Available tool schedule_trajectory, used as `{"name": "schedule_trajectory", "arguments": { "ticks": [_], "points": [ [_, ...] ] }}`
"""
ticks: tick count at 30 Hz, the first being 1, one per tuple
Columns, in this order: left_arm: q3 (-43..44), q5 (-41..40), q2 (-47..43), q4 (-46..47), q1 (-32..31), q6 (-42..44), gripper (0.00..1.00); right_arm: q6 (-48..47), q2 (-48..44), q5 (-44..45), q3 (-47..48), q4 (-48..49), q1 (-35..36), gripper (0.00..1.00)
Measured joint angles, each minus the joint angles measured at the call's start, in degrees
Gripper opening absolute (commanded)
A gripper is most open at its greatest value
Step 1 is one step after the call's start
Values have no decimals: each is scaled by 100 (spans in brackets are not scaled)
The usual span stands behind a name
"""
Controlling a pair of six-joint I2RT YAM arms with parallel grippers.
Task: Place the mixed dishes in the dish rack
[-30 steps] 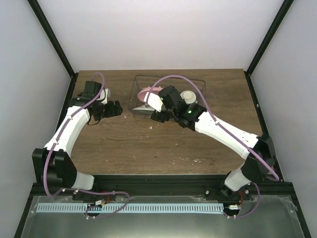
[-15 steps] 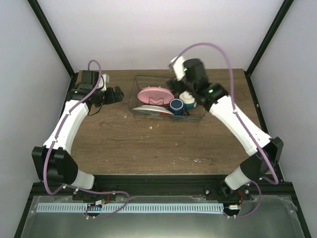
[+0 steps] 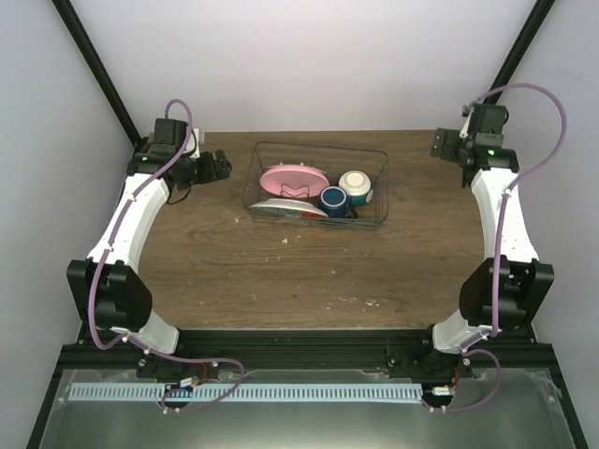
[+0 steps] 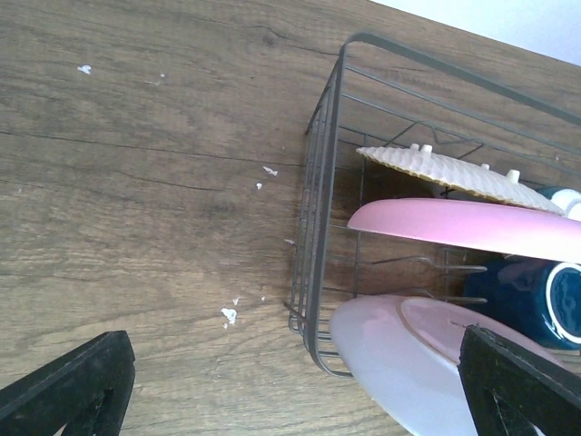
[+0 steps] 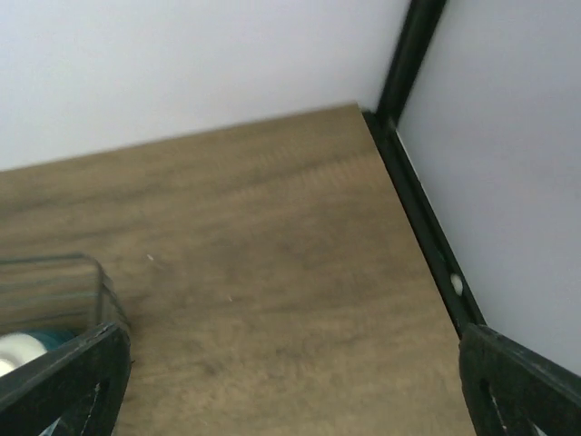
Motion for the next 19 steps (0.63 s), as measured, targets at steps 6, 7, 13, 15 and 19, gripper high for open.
{"name": "schedule_trajectory", "arguments": {
  "ticks": [6, 7, 13, 15, 19],
  "points": [
    [11, -168, 0, -79, 0, 52, 99, 254, 9, -70, -804, -111, -177, 100],
    [20, -195, 0, -92, 0, 66, 99, 284, 9, -109, -872, -131, -160, 100],
    [28, -289, 0, -120, 4, 127, 99, 332, 7, -203, -909, -92, -151, 100],
    [26, -293, 0, -120, 4, 131, 99, 332, 7, -208, -909, -92, -151, 100],
    [26, -293, -15, -118, 4, 142, 99, 330, 7, -225, -909, -94, -151, 100]
  ]
}}
